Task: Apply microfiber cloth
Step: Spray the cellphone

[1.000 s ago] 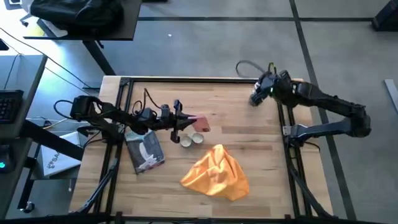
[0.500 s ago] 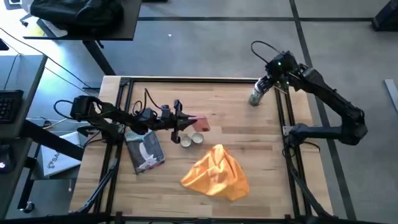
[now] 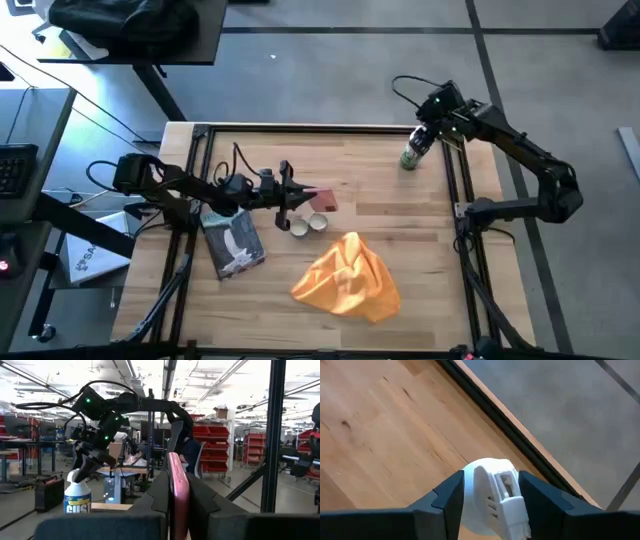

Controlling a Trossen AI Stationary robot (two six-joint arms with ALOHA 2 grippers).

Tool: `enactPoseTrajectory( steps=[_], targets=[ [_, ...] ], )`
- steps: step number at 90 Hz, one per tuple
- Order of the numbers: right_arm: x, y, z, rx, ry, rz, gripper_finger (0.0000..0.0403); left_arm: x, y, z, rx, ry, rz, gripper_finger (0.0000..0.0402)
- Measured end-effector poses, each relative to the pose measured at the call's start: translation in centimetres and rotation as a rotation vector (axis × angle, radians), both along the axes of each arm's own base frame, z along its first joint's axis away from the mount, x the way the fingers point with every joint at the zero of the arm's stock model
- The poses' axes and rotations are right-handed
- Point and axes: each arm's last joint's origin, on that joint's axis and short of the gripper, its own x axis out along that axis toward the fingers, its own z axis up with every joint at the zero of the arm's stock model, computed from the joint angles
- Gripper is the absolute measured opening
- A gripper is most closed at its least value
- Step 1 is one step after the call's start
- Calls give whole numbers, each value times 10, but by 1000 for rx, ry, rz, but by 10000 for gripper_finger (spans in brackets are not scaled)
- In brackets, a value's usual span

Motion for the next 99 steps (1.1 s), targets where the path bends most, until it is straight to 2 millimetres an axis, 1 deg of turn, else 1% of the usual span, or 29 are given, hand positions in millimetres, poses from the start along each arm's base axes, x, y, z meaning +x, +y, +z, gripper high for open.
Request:
enactPoseTrajectory(
  steps=[31, 37, 51, 61, 75, 89, 99],
  targets=[
    [0, 1, 2, 17, -15, 21, 33, 0, 0, 0, -17, 0, -7, 12],
    [0, 2, 2, 23, -22, 33, 26, 0, 0, 0, -26, 0, -10, 12],
    [6, 8, 3, 16, -17, 95, 28, 0, 4, 0, -99, 24, -38, 12],
    [15, 24, 6, -6, -11, 216, 28, -4, 16, 1, -162, 97, -65, 12],
    [34, 52, 21, -86, -18, 445, 25, -12, 33, 4, -239, 205, -40, 12],
    [53, 79, 42, -160, -67, 643, 25, -22, 45, 13, -276, 217, 2, 12],
    [61, 95, 52, -128, -161, 806, 25, -28, 53, 20, -317, 197, 21, 12]
  ],
)
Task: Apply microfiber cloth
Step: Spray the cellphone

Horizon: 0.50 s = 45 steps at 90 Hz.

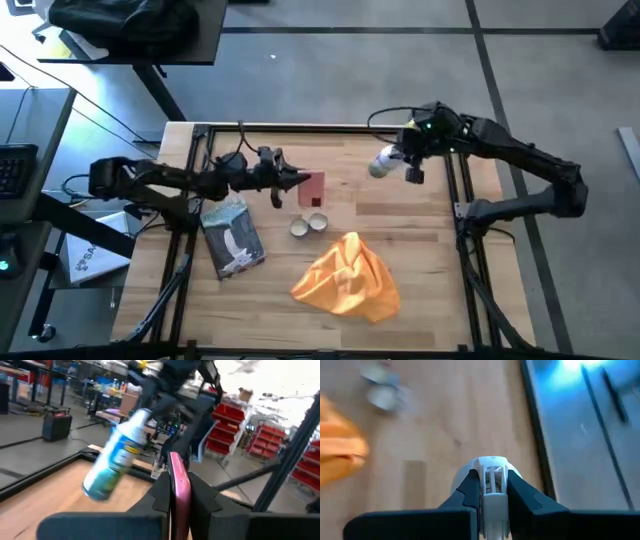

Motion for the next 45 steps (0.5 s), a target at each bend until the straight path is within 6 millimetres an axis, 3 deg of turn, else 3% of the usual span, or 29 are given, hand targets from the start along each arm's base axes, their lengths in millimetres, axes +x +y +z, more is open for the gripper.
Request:
enactPoseTrajectory(
  steps=[22, 45],
  targets=[
    [13, 27, 3, 26, -49, 334, 25, 9, 14, 20, -81, 77, 3, 12],
    [24, 55, -9, -54, 27, 627, 25, 22, 12, 47, -43, 108, -29, 12]
  ],
)
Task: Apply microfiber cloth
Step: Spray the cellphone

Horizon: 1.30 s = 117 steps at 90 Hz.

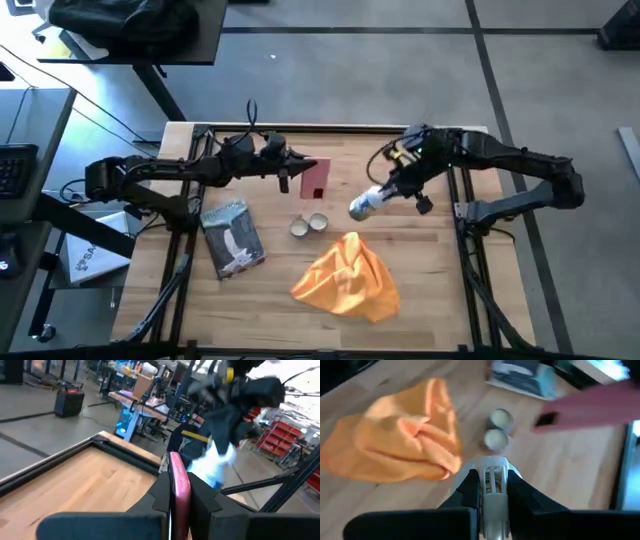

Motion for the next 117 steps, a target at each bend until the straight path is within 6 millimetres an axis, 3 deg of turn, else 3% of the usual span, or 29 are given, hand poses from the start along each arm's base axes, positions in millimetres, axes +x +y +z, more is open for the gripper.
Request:
enactPoseTrajectory(
  steps=[16, 40, 56, 78, 117],
  targets=[
    [5, 17, -11, -49, 74, 150, 25, 1, -2, 5, 9, -18, -31, 12],
    [9, 28, -22, -40, 164, 208, 25, 3, -9, 5, 29, -18, -52, 12],
    [9, 31, -23, -6, 171, 200, 34, 4, -13, 5, 47, -22, -40, 12],
    [8, 32, -41, 36, 221, 211, 36, 5, -17, 5, 48, -22, -53, 12],
    [15, 32, -40, 14, 185, 106, 67, 5, -16, 5, 62, -19, 0, 12]
  ],
)
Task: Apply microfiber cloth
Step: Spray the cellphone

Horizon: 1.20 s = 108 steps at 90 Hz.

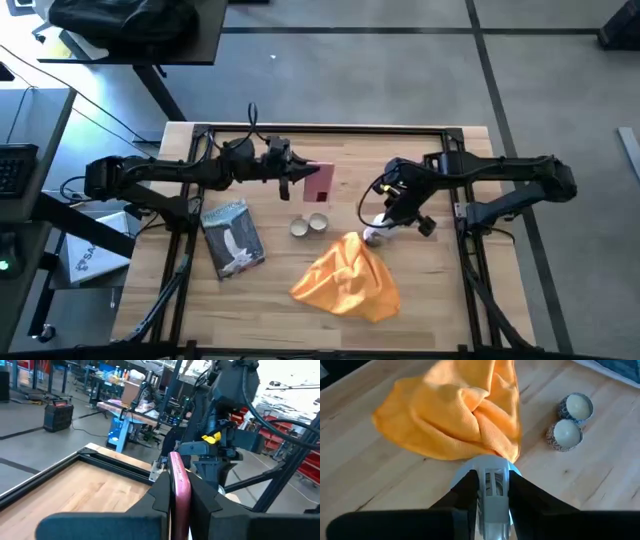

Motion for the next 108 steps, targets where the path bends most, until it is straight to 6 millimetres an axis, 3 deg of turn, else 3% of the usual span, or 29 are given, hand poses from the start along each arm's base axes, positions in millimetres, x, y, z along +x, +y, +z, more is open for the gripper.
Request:
enactPoseTrajectory(
  steps=[53, 83, 108],
  targets=[
    [7, 15, 3, -62, -64, -65, 72, 0, -1, 0, 17, 2, -3, 12],
    [11, 15, 6, -57, -117, -70, 132, 0, -2, 0, 17, 2, -4, 12],
    [12, 17, 42, -139, -220, -122, 164, 0, -2, 0, 18, 2, -4, 12]
  ],
)
